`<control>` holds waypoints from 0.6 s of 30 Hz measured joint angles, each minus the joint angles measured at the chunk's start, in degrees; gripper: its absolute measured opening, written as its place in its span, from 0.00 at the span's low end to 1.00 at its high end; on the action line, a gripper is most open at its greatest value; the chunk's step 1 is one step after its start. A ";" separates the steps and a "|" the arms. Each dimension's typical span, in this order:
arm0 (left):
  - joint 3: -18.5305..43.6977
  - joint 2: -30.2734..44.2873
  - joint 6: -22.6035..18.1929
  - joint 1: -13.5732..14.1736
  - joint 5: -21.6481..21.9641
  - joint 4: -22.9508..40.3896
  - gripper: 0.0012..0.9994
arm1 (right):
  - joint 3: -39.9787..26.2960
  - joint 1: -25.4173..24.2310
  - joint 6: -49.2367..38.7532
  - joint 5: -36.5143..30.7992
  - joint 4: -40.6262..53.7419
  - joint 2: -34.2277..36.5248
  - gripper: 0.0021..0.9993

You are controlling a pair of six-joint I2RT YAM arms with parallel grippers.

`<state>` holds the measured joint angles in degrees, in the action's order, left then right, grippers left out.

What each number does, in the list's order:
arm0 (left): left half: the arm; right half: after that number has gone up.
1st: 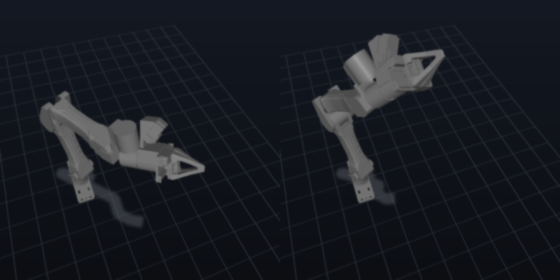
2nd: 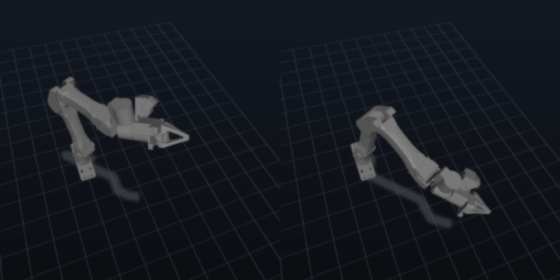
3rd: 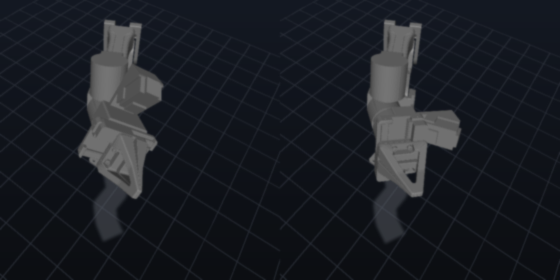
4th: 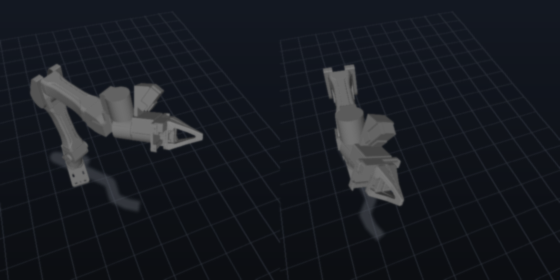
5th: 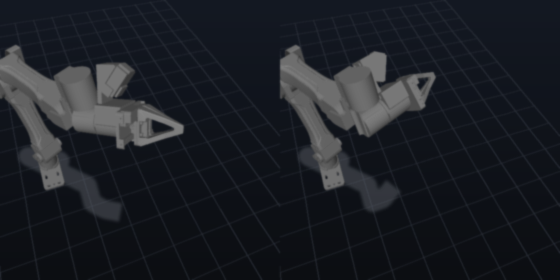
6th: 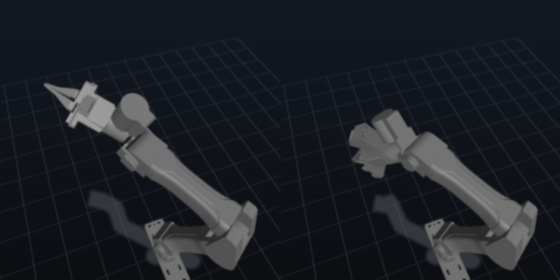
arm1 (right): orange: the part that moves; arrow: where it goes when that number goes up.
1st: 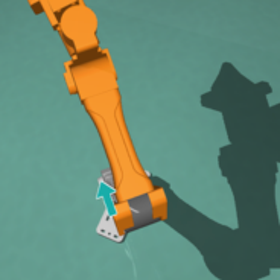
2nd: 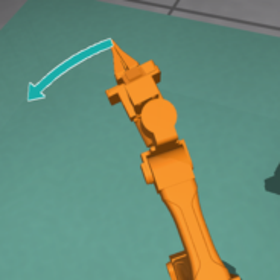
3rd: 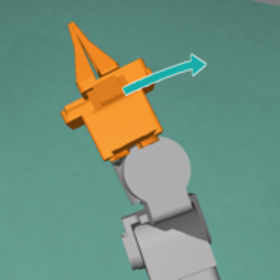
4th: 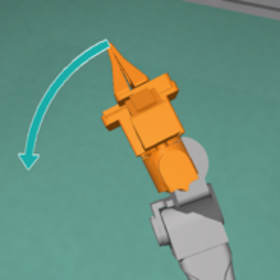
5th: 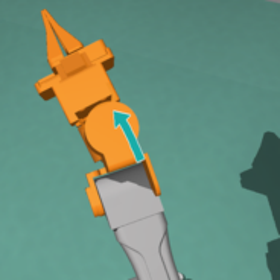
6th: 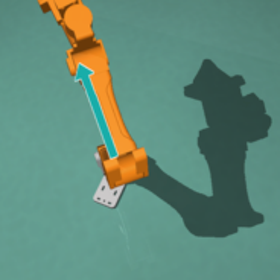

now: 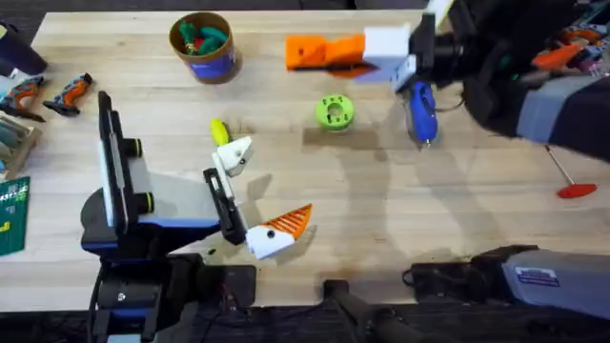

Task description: Pick up the gripper from the table and insert it into the empty holder that is missing its gripper. Then pick up a screw, insert it into the mounting hole, and use the screwdriver to tighten it. Finally, clean up the table by picking up the vegetable and placing it into the bucket.

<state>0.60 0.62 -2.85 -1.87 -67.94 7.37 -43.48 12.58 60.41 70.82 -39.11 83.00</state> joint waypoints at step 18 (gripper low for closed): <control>0.00 0.00 0.02 0.00 0.02 0.01 0.99 | 10.90 1.48 17.94 7.36 -24.88 8.70 0.01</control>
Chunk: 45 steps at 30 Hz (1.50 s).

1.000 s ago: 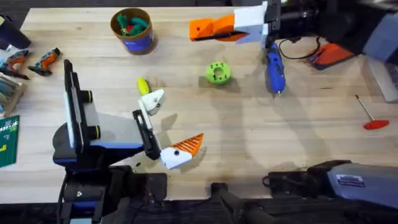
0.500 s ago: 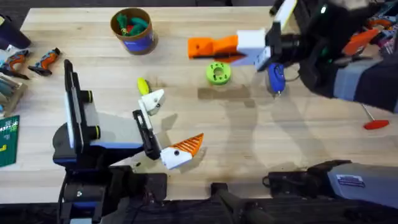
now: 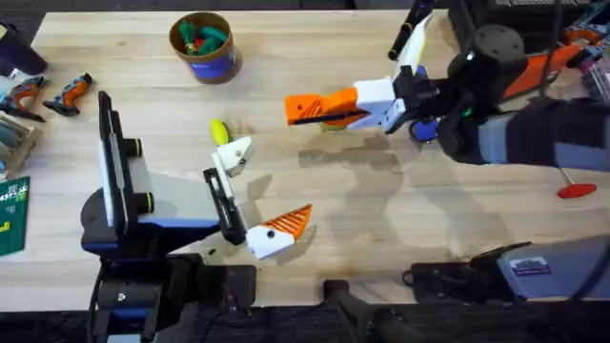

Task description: Pick up the gripper from the table and insert it into the empty holder that is missing its gripper. Then pick up a screw, insert it into the mounting hole, and use the screwdriver to tighten it. Finally, clean up the table by picking up the vegetable and placing it into the bucket.

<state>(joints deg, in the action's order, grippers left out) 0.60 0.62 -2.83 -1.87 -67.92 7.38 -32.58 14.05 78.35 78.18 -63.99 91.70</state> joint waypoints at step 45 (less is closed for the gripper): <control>0.00 0.00 0.00 0.00 0.00 0.00 0.99 | -1.44 9.21 11.85 5.81 -13.31 10.80 0.01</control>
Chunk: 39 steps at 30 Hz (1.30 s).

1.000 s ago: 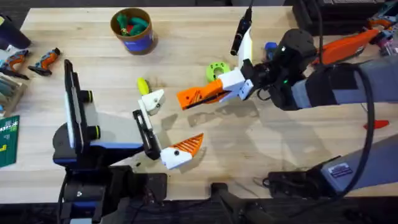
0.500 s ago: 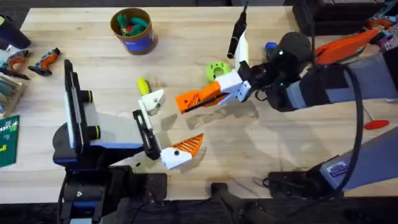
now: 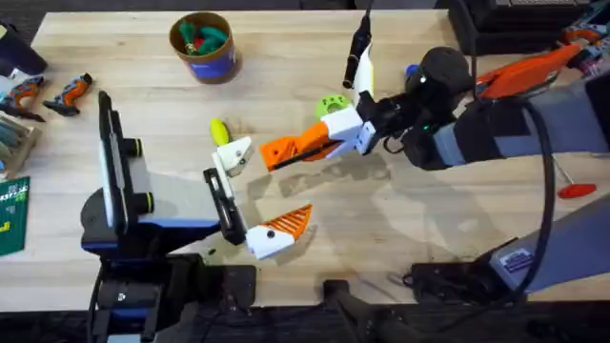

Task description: Pick up the gripper from the table and insert it into the empty holder that is missing its gripper. Then pick up a screw, insert it into the mounting hole, and use the screwdriver to tighten it. Finally, clean up the table by picking up the vegetable and placing it into the bucket.

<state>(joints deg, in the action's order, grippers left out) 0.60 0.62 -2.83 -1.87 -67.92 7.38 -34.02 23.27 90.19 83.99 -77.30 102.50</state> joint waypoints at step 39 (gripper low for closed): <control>0.00 0.00 0.00 0.00 0.00 0.00 0.99 | -0.07 3.74 -6.77 -5.12 6.65 0.01 0.01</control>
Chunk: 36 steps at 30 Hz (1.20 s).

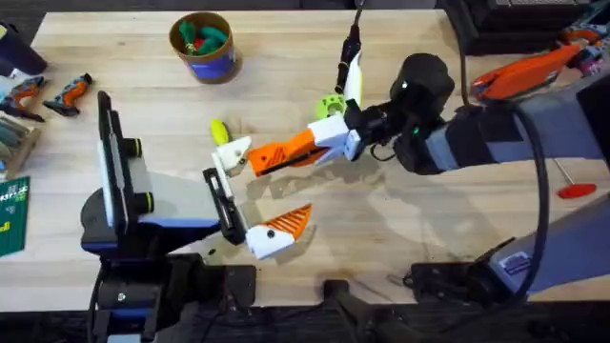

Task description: Pick up the gripper from the table and insert it into the empty holder that is missing its gripper. Then pick up a screw, insert it into the mounting hole, and use the screwdriver to tighten it. Finally, clean up the table by picking up the vegetable and placing it into the bucket.

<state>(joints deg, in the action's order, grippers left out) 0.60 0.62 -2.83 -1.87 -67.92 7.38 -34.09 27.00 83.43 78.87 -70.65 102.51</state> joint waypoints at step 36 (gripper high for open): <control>0.00 0.00 0.00 0.00 0.00 0.00 0.99 | 0.00 2.99 -0.78 -3.27 -2.17 -0.01 0.01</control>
<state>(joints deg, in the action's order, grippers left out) 0.60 0.62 -2.83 -1.87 -67.92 7.38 -34.09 30.00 82.65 75.61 -72.83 102.50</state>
